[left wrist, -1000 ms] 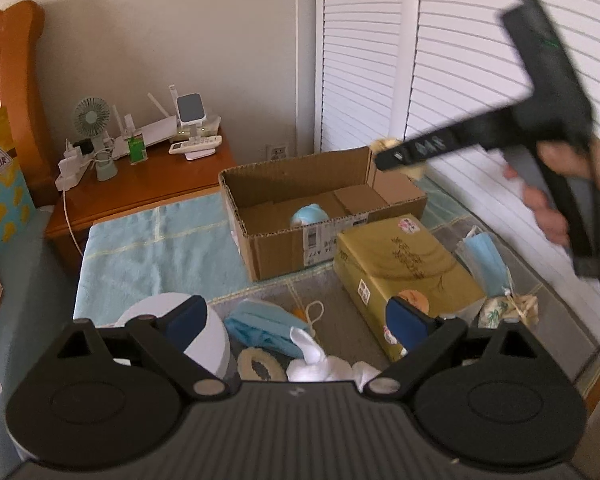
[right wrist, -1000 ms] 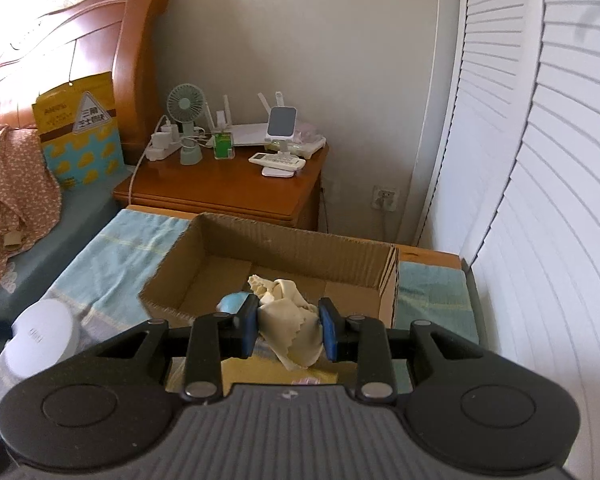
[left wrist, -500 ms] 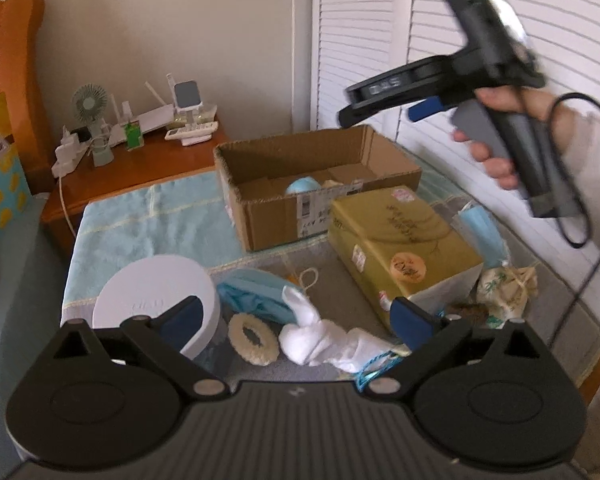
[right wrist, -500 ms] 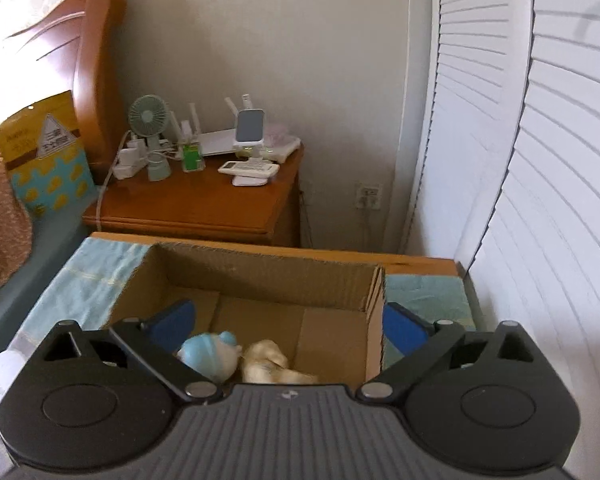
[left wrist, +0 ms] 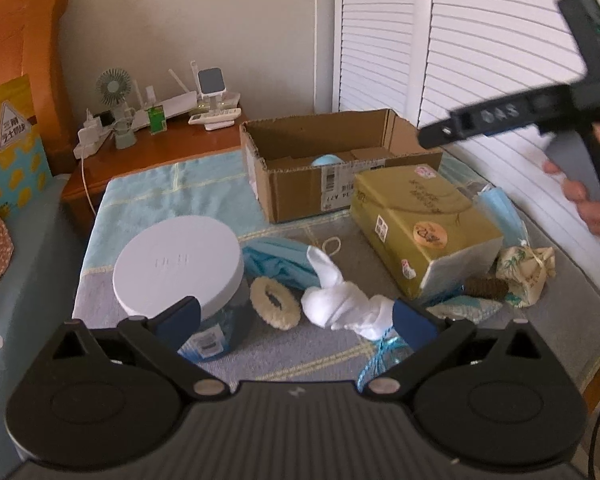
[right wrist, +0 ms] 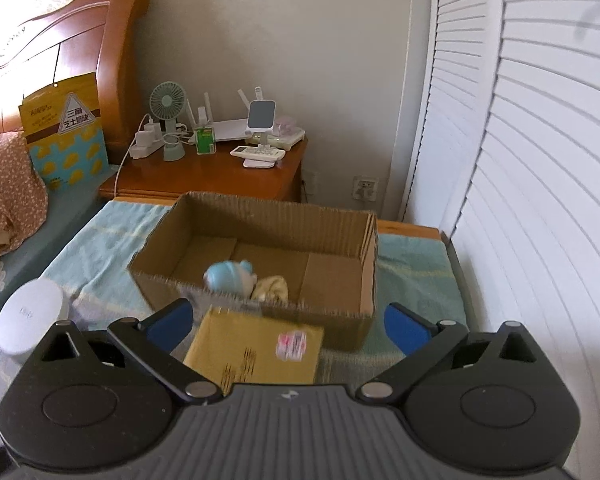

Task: Organize soft objects
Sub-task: 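Grasp the blue patterned fabric pouch with the left tool while the right tool approaches the drawstring pouch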

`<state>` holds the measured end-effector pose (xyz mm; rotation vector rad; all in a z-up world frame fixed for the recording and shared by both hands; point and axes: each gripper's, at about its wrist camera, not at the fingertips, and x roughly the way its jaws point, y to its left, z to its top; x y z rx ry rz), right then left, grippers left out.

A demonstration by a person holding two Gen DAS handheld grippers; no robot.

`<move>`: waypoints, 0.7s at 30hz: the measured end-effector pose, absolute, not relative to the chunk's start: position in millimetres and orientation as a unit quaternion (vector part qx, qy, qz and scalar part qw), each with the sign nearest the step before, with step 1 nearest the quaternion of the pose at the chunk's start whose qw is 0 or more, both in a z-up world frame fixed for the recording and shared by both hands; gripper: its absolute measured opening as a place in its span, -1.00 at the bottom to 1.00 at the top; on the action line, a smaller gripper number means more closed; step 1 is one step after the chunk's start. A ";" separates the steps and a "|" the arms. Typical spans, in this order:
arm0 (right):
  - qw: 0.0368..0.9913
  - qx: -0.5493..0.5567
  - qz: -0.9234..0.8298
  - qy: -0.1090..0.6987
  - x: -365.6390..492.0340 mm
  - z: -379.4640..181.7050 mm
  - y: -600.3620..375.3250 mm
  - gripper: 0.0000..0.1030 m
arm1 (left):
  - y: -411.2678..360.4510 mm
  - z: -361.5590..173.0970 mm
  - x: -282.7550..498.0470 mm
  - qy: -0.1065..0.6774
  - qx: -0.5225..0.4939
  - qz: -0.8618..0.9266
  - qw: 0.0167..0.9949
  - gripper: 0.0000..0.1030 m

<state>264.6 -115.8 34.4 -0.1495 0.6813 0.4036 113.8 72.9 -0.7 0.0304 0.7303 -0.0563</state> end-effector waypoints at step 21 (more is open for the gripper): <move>0.920 -0.077 0.150 0.353 163.9 -17.0 -161.5 1.00 | 57.6 -26.9 93.9 0.390 0.002 -0.056 0.919 0.98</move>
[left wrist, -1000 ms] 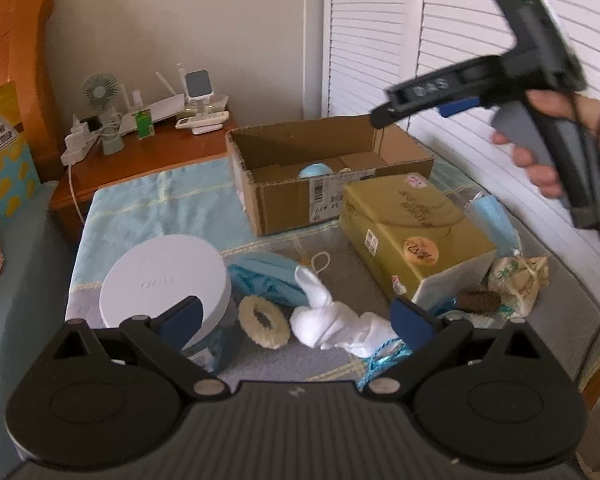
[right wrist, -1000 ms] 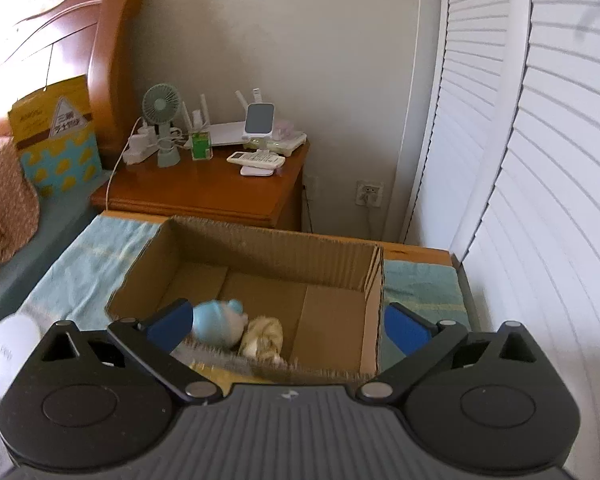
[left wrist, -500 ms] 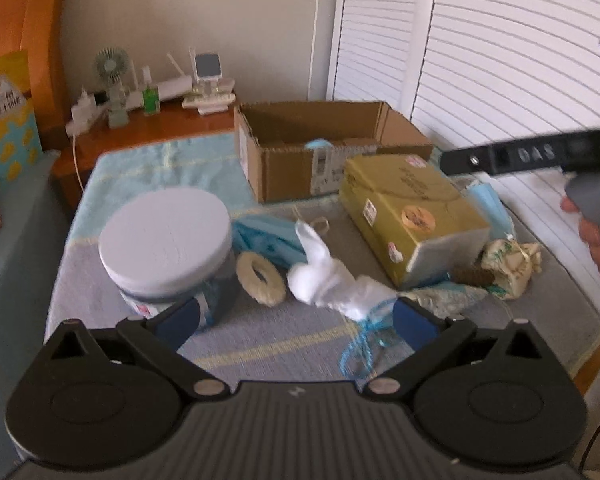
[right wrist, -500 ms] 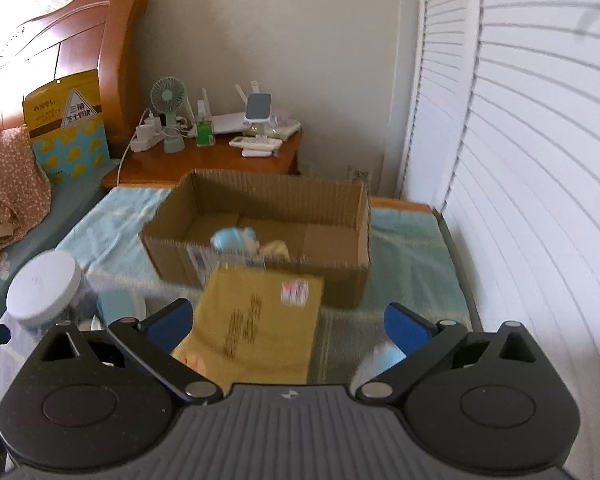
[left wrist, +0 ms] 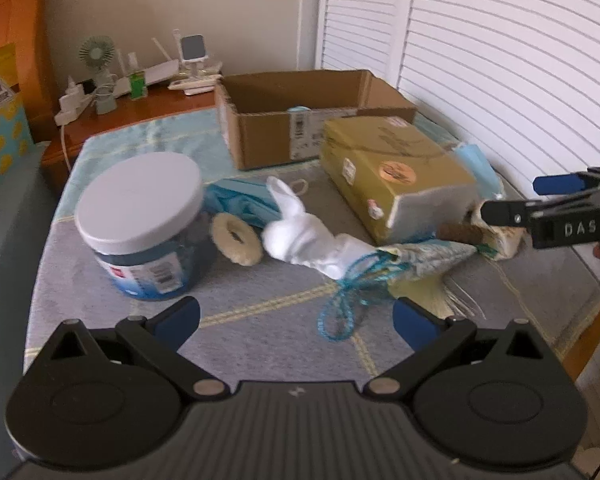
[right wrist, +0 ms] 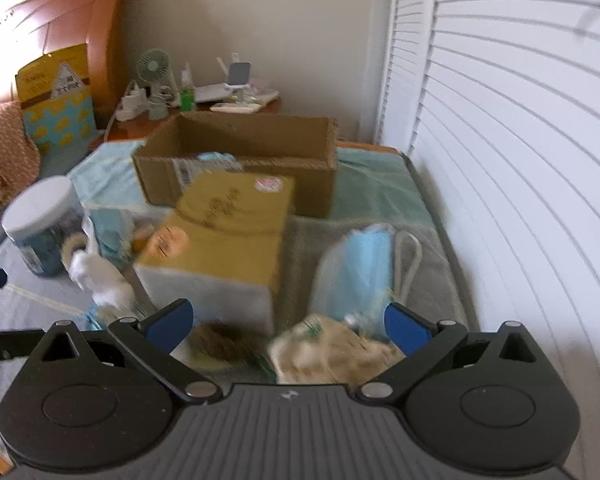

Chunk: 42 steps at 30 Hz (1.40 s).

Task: Organize soft objects
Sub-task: 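Grasp the blue patterned fabric pouch with the left tool while the right tool approaches the drawstring pouch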

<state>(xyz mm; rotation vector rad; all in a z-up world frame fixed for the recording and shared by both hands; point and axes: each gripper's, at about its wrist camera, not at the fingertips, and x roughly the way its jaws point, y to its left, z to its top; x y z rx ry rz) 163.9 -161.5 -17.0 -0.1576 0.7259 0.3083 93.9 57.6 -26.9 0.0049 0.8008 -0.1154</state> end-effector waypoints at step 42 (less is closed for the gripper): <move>0.907 -0.089 0.167 0.378 164.0 -71.2 -197.0 1.00 | -30.8 -31.4 119.5 0.378 0.088 -0.144 0.910 0.92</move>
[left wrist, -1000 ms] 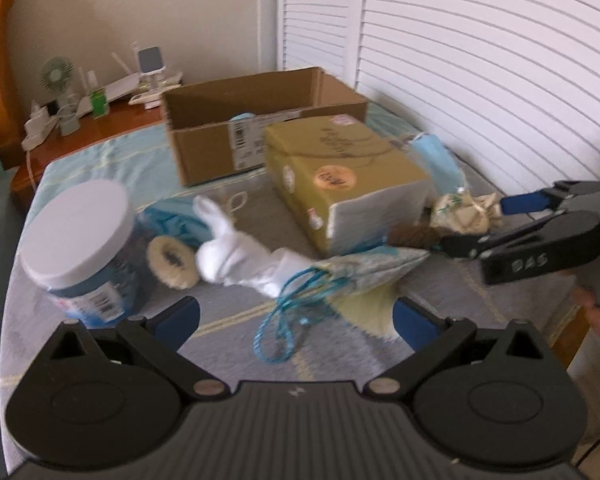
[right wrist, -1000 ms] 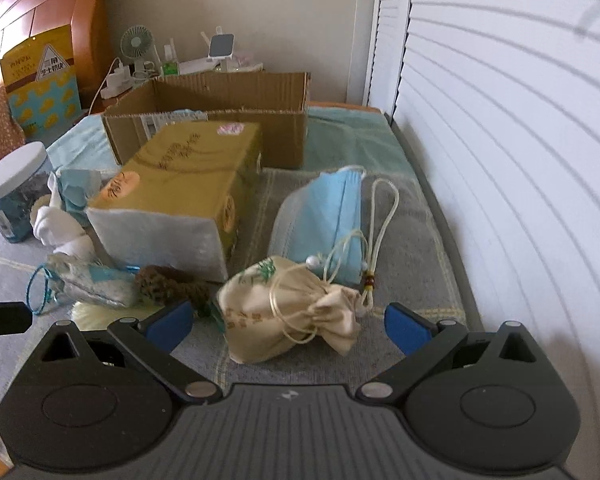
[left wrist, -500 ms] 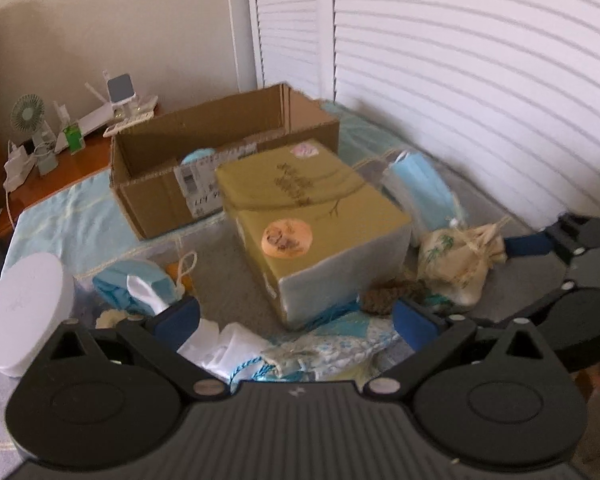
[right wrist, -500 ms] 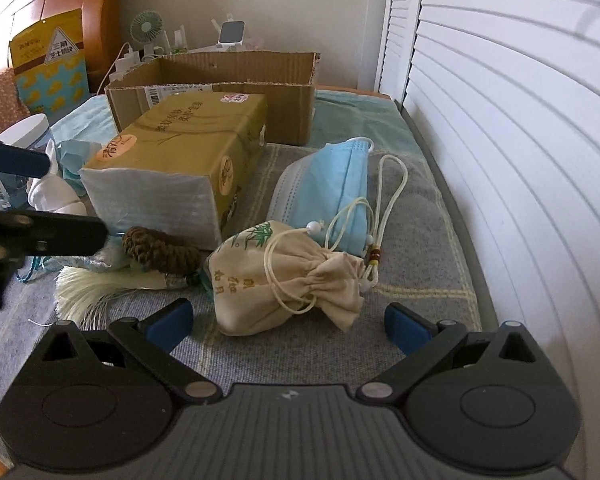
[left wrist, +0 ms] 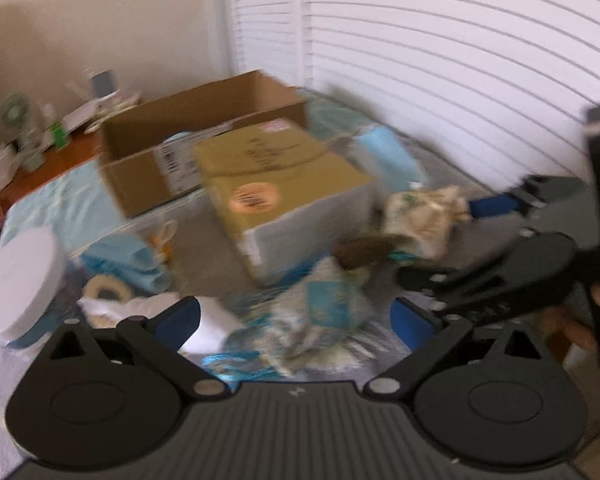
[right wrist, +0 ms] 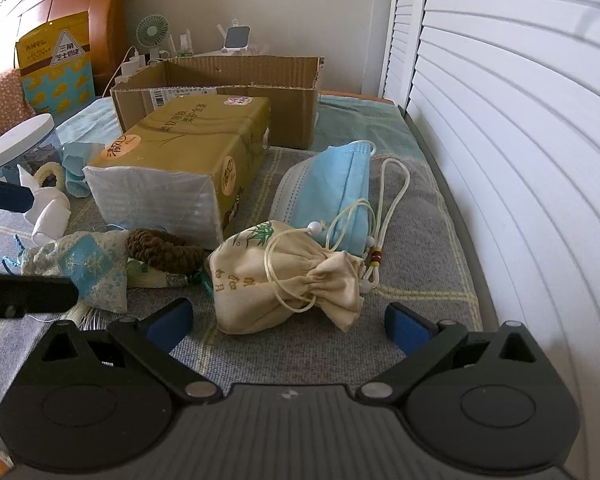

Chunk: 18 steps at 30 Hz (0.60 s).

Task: Organize soft objects
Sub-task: 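Grasp the blue patterned fabric pouch with the left tool while the right tool approaches the drawstring pouch, then close the right tool on the cream drawstring pouch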

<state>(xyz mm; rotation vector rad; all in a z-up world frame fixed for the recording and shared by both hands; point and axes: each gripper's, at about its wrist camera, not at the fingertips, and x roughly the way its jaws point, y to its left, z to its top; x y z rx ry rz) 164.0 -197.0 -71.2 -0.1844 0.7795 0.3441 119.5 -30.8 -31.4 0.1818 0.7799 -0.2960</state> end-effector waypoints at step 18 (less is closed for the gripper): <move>0.906 -0.090 0.168 0.379 165.0 -70.7 -197.1 1.00 | -39.4 -46.7 123.3 0.379 0.172 -0.202 0.887 -0.13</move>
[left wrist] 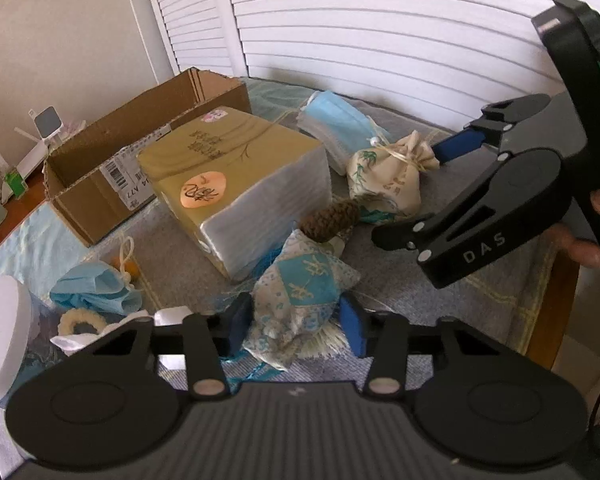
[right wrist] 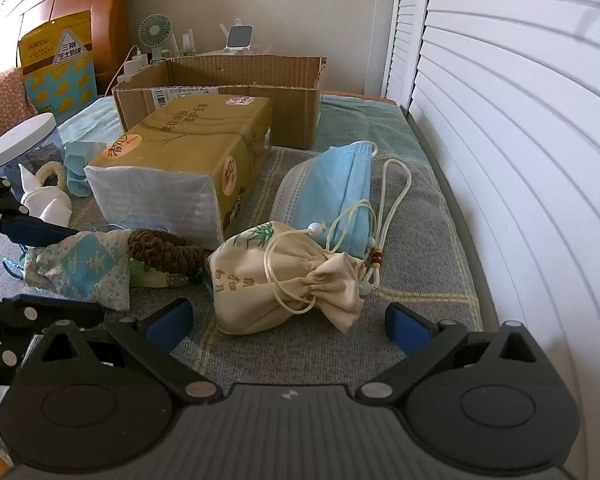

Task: Organize soft objects
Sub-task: 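Close the right tool on the cream drawstring pouch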

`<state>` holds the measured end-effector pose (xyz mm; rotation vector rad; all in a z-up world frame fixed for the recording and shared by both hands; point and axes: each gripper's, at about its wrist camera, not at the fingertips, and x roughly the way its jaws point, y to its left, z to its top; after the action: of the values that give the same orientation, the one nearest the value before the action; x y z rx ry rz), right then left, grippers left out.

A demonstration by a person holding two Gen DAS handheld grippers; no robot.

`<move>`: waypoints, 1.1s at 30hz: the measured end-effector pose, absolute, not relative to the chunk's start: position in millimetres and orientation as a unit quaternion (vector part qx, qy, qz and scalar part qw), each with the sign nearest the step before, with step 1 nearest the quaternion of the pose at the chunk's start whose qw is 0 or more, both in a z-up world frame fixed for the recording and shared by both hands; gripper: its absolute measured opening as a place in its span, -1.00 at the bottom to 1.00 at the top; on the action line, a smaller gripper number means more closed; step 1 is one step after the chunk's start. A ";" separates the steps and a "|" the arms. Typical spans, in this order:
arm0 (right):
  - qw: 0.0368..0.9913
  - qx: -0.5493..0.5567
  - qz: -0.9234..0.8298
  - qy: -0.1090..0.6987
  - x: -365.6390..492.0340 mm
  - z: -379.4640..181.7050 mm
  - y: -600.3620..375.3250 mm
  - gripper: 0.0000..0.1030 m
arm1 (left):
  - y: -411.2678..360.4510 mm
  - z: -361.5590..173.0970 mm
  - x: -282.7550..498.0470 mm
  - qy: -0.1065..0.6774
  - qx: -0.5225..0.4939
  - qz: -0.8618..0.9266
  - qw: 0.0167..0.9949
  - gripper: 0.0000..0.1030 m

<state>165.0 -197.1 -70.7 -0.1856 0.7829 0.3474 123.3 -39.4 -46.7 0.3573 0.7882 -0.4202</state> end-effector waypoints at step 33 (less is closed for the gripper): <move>0.915 -0.139 0.144 0.349 144.7 -32.1 -180.7 0.41 | -21.8 -18.1 106.2 0.382 0.152 -0.222 0.884 -0.31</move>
<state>144.7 -180.7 -32.1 -0.2862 0.7188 0.2954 106.2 -21.8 -18.1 0.3160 0.7951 -0.4625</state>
